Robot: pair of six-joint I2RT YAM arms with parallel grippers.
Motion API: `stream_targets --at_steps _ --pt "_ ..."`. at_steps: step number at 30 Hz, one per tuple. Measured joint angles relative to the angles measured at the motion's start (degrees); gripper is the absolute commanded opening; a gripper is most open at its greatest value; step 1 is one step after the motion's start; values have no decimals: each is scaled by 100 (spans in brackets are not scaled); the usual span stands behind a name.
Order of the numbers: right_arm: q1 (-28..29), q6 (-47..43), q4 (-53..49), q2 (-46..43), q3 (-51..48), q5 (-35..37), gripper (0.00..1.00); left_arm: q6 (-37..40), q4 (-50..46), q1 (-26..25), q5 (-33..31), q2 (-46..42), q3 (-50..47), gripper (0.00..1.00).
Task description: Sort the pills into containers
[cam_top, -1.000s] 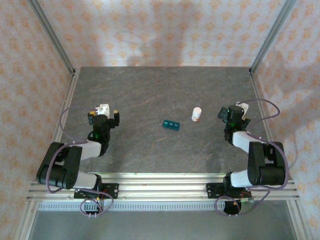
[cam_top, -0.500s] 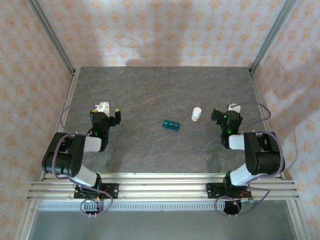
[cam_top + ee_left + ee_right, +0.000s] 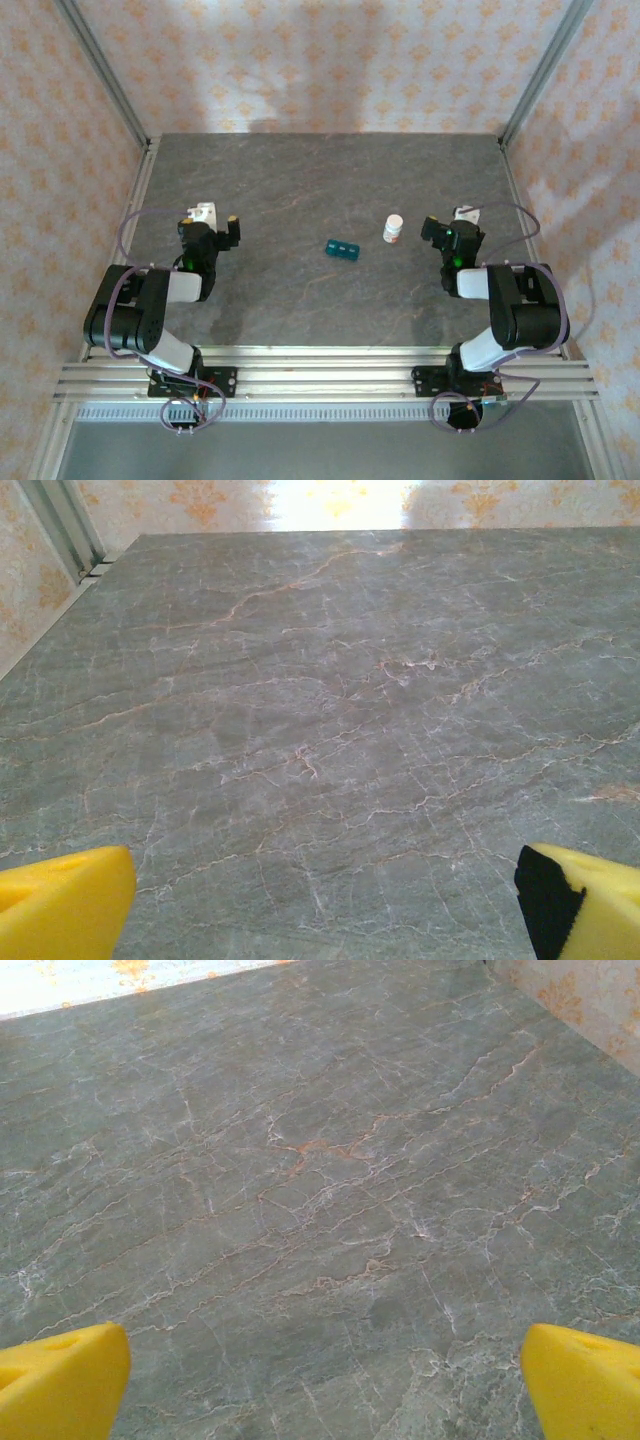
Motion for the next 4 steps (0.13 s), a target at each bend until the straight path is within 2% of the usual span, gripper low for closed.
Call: stream_targets --at_steps 4 --pt "0 -2 -9 4 11 0 100 0 -2 0 0 0 0 100"
